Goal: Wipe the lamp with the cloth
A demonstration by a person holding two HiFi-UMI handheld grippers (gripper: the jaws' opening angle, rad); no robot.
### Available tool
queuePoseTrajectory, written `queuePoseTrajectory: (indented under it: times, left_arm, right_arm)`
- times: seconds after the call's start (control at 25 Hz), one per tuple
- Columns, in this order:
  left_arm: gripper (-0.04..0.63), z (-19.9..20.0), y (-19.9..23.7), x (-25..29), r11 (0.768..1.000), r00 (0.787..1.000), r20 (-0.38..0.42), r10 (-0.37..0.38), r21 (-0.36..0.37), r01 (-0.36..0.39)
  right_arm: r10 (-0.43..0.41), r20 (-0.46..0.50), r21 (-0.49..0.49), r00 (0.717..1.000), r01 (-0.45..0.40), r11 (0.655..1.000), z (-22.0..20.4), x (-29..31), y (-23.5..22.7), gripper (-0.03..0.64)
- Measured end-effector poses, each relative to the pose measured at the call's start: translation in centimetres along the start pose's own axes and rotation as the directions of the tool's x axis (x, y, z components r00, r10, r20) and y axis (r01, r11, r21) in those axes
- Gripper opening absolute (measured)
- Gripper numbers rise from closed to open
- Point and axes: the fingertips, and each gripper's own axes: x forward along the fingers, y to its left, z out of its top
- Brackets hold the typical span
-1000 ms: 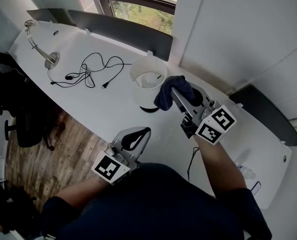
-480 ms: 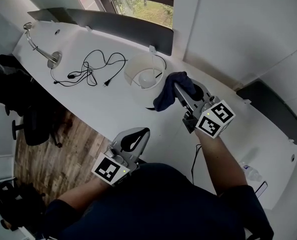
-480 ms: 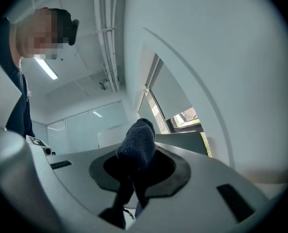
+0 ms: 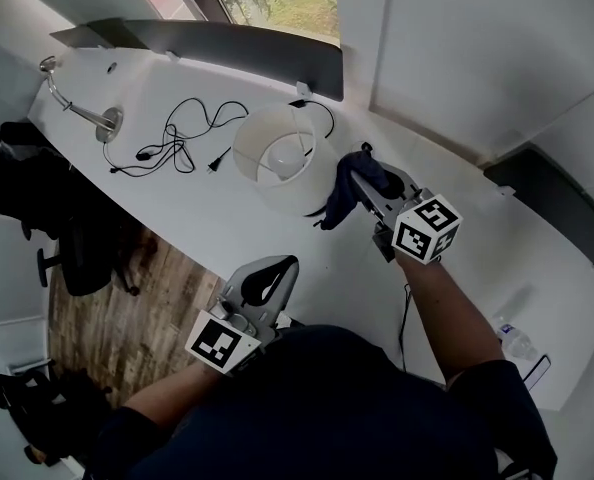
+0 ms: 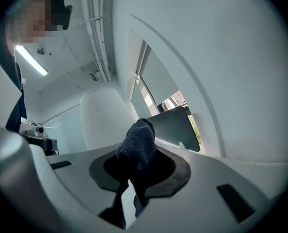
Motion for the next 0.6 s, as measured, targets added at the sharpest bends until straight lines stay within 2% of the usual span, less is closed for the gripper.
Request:
queuePoseTrajectory:
  times: [0.24,0.6]
  left_arm:
    - [0.006,-0.1,0.3,0.0,1.000,1.000,-0.006,0.010,0.001,-0.010]
    - [0.006,0.9,0.6,-0.3,1.000,1.000,0.022,-0.015,0.005,0.015]
  right_arm:
    - [-0.013,-0.008,-0.004,1.000,0.013,1.000,-0.2,0.6,-1.0,0.089]
    - [0.038,0.059,-0.032,0.998,-0.036,0.999,4.4,1.1,1.9,0.089]
